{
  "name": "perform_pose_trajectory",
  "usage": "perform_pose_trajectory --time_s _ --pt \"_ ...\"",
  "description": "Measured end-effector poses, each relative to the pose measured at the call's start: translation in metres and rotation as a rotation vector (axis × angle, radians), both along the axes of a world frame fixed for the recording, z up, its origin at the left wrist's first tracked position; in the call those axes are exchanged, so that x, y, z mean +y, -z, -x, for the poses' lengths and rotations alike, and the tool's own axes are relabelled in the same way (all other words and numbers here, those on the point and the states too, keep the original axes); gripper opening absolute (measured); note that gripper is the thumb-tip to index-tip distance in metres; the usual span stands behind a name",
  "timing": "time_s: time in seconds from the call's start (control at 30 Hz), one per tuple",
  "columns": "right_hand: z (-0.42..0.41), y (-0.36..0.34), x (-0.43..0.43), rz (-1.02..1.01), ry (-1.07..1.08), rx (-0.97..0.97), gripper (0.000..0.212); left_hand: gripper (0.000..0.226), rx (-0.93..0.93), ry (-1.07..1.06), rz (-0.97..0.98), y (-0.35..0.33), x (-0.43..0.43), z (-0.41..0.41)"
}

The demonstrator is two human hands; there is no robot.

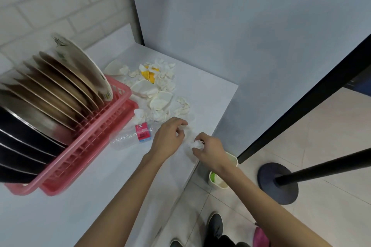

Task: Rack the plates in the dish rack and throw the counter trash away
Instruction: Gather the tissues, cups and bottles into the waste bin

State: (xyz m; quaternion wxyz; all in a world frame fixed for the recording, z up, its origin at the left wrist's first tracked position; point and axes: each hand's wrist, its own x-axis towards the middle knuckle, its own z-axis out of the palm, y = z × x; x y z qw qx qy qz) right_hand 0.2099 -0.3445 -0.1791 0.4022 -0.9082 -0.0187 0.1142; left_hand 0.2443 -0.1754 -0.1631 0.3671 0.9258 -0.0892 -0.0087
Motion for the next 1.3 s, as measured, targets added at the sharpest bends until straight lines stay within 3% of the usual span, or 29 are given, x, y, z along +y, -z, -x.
perform_pose_trajectory --time_s 0.23,0.5,0.7,0.8,0.93,1.13,1.3 --pt "-0.01 -0.003 -0.033 -0.047 -0.003 0.05 0.039 0.046 0.144 -0.016 -0.243 0.021 -0.029 -0.01" --pt "-0.024 0.003 -0.055 -0.032 -0.044 0.044 0.024 0.014 0.115 -0.117 -0.141 0.035 -0.028 0.017" --pt "-0.033 0.005 -0.057 -0.016 -0.097 0.042 0.026 0.027 0.12 -0.252 0.073 0.035 -0.022 0.027" --pt "-0.034 0.003 -0.054 -0.028 -0.105 0.03 0.031 0.027 0.124 -0.279 0.033 0.038 -0.017 0.026" --pt "-0.034 0.001 -0.051 -0.048 -0.126 0.008 0.032 0.009 0.123 -0.274 -0.036 0.041 -0.015 0.028" --pt "-0.028 0.002 -0.046 -0.05 -0.108 0.056 0.025 0.031 0.116 -0.31 -0.036 0.047 -0.018 0.033" --pt "-0.022 0.005 -0.042 -0.03 -0.09 0.083 0.023 0.035 0.05 -0.344 0.002 0.047 -0.017 0.042"
